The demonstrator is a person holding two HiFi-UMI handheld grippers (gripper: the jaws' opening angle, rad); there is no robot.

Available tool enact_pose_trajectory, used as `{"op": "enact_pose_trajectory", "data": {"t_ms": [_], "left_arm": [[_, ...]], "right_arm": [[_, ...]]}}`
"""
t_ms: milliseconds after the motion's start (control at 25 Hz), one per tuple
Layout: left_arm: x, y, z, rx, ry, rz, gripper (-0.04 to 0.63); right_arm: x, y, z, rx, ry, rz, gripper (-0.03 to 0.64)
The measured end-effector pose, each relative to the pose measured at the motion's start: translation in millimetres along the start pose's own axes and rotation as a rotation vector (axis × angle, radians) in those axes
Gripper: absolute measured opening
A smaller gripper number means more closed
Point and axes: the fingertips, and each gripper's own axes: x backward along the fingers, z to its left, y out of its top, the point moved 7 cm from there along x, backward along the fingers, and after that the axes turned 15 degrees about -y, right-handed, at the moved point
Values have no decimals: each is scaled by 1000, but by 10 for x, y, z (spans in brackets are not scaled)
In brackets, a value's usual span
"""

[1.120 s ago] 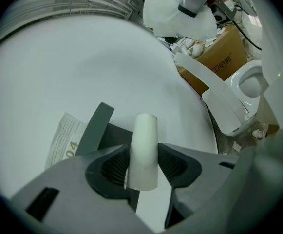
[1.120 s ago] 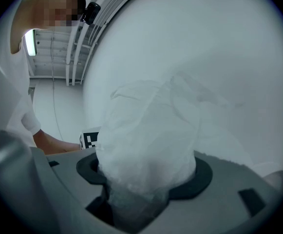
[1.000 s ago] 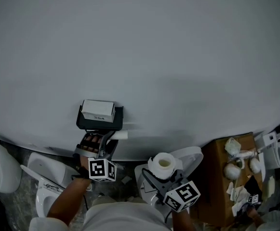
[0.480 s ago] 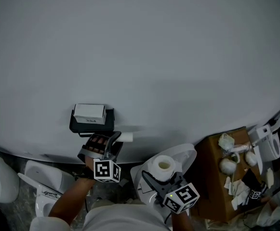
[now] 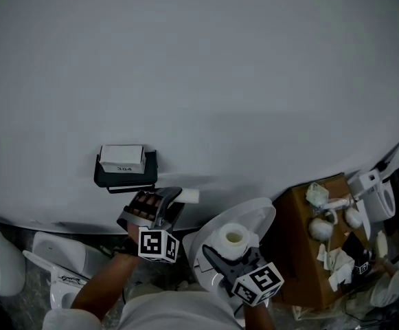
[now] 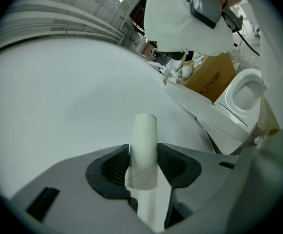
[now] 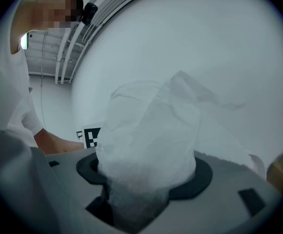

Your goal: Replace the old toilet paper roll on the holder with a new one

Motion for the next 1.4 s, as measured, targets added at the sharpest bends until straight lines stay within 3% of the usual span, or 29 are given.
{"op": "enact_pose_trajectory", "data": {"t_ms": [200, 400, 760, 1000, 1240, 1400], "left_arm": [[160, 33, 1, 73, 33, -91, 187], [470, -153, -47, 224, 73, -160, 187], [1108, -855, -243, 536, 136, -171, 187], [1536, -1294, -264, 713, 182, -225, 187], [2107, -1808, -270, 940, 282, -314, 187], [2387, -2103, -416, 1043, 317, -340, 187]], "right_arm": [[12, -48, 22, -3, -18, 13, 321], [-66, -90, 138, 0, 7, 30, 321], [-397, -92, 560, 30, 96, 67, 321], [-634, -89, 896, 45, 132, 90, 321], [-769, -31, 1100, 75, 124, 101, 321], [-831, 25, 1162, 84, 92, 103, 321]]}}
